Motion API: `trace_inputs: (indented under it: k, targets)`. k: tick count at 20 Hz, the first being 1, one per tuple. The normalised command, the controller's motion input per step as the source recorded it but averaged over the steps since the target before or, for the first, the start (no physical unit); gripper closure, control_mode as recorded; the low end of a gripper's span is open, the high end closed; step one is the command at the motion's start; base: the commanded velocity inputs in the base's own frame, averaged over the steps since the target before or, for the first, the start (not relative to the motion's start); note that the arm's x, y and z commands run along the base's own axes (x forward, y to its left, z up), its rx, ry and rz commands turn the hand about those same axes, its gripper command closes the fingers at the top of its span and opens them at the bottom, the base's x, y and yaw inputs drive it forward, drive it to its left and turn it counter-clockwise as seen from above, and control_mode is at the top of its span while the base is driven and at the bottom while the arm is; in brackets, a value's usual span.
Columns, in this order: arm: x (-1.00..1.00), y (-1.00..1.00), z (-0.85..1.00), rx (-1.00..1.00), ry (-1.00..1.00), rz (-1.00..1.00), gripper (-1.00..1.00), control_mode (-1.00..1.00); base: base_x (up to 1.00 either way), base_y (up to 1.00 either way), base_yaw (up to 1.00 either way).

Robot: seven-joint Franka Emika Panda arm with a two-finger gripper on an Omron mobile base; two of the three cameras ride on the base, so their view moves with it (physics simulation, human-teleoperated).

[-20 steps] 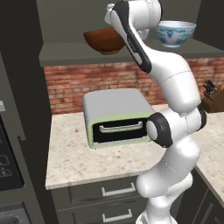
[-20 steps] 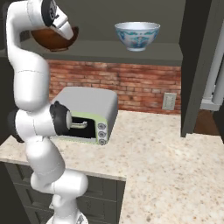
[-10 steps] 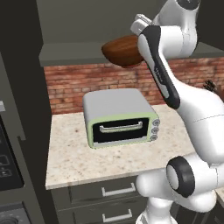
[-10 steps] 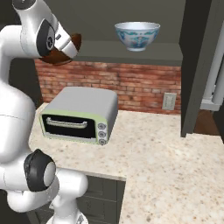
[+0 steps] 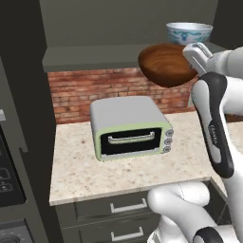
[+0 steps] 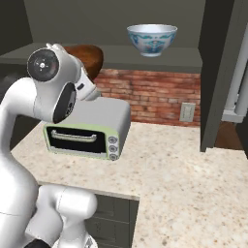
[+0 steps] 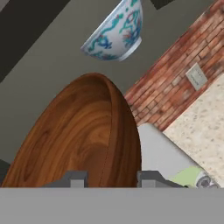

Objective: Pick up the bowls from the cabinet and place each bowl in front of a stool on the dining counter.

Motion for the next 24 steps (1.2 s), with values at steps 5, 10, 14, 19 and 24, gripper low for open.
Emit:
trace_inputs:
  k: [5, 10, 14, 19, 24]
  targets:
    - [-1.00, -0.39, -0.10, 0.06, -0.20, 0.00, 1.00, -1.00, 0.00, 0.00, 0.00]
    - [-0.84, -0.22, -0.24, 0.03, -0.18, 0.00, 1.00, -1.00, 0.00, 0.00, 0.00]
    - [-0.42, -0.07, -0.17, 0.02, -0.05, 0.00, 1.00, 1.00, -0.48, -0.03, 0.00]
    - [0.00, 0.00, 0.00, 0.00, 0.00, 0.00, 1.00, 1.00, -0.97, 0.00, 0.00]
    - [0.00, 0.00, 0.00, 0.00, 0.00, 0.00, 1.00, 1.00, -0.97, 0.00, 0.00]
